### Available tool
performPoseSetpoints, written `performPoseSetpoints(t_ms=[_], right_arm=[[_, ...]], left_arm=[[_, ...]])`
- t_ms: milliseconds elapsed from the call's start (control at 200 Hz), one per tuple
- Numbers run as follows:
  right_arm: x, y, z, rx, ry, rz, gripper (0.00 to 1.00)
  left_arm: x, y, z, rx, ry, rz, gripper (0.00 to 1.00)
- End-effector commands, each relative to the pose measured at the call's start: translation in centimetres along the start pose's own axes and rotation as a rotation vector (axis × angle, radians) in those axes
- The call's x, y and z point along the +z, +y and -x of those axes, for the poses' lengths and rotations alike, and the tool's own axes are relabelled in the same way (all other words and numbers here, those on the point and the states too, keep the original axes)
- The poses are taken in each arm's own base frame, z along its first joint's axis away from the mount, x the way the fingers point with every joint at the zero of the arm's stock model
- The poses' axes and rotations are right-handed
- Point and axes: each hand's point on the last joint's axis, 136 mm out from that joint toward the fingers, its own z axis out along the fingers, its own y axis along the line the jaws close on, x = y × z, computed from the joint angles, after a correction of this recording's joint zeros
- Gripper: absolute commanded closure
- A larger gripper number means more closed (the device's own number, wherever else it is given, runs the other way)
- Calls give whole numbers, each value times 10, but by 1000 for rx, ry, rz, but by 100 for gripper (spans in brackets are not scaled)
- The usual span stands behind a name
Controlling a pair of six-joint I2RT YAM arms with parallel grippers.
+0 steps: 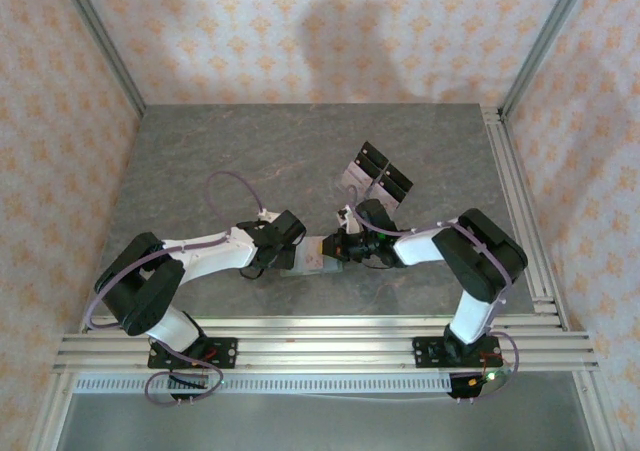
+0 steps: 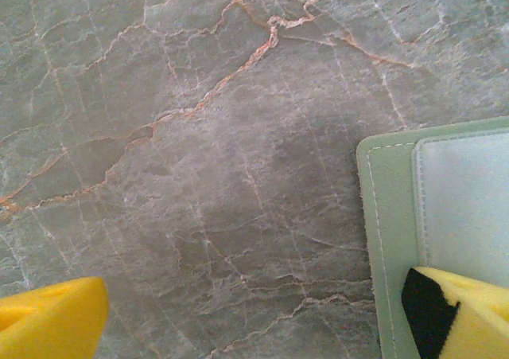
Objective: Put the credit cards into the card holder
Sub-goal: Insert the credit card into the card slot.
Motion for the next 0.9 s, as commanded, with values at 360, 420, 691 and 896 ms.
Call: performPoseSetpoints(t_ms=[360, 420, 691, 896], right_arm=[[3, -3, 8, 24, -17, 56, 100], [3, -6, 7, 26, -17, 48, 100], [-1, -15, 6, 20, -10, 18, 100], [-3, -17, 4, 11, -4, 7, 100]], left_arm=[[-11, 16, 20, 39, -43, 111, 2], [-11, 17, 22, 39, -41, 117, 2], [-2, 18, 10, 49, -7, 120, 2], [3, 20, 4, 52, 7, 126, 3]])
